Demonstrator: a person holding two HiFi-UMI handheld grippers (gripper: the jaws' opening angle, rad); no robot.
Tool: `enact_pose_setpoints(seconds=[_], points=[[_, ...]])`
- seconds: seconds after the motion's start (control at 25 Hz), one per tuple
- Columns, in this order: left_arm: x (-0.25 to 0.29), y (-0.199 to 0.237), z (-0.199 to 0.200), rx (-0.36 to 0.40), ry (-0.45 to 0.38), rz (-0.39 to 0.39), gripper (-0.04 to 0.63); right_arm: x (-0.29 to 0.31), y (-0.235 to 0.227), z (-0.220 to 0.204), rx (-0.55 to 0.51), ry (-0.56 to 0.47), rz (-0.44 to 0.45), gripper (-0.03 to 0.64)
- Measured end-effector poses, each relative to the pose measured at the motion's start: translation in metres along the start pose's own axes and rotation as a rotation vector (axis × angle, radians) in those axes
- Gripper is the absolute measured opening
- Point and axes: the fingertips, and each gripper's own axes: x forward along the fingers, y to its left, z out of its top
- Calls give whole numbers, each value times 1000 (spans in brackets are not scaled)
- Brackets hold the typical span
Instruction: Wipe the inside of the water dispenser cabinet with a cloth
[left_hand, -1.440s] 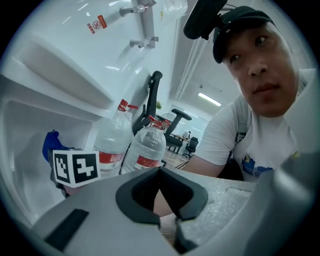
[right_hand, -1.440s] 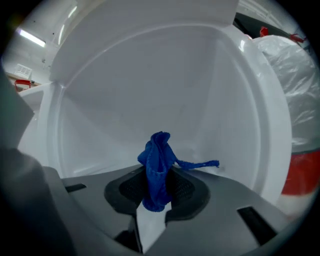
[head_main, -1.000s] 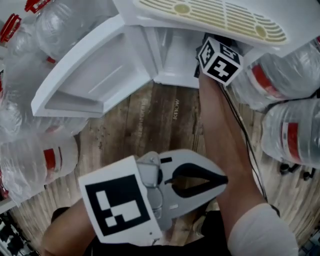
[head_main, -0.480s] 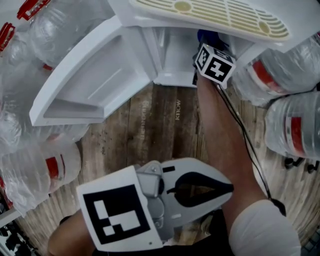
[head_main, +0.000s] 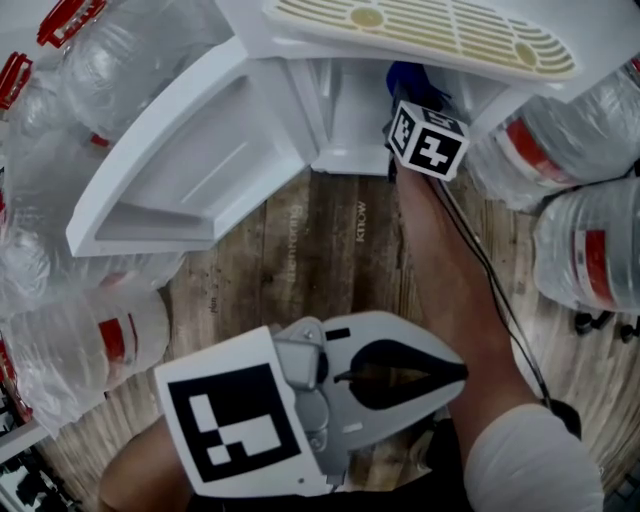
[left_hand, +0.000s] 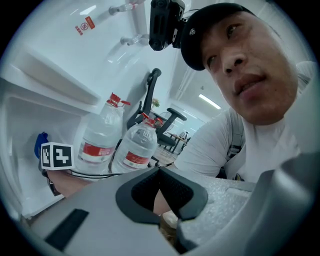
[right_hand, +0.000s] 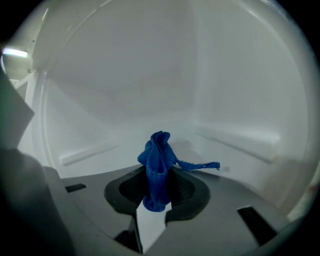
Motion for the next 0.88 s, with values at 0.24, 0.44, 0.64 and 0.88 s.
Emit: enact_pose_setpoints(seconds=[0.24,0.44,0.64,0.88], points=[[1,-2,-1,-3,-5,2,-2,-7,46,67,-123,-157,69,91],[-2,-2,0,-15,-12,13,-2,5,34,78,-111,-160,45,92],[-3,-1,1,-27,-18,18,-2,15,21,55,-87,-104,47,87],[-2,0,1,-25,-14,20,-2,17,14,9,-56,0,67,81]])
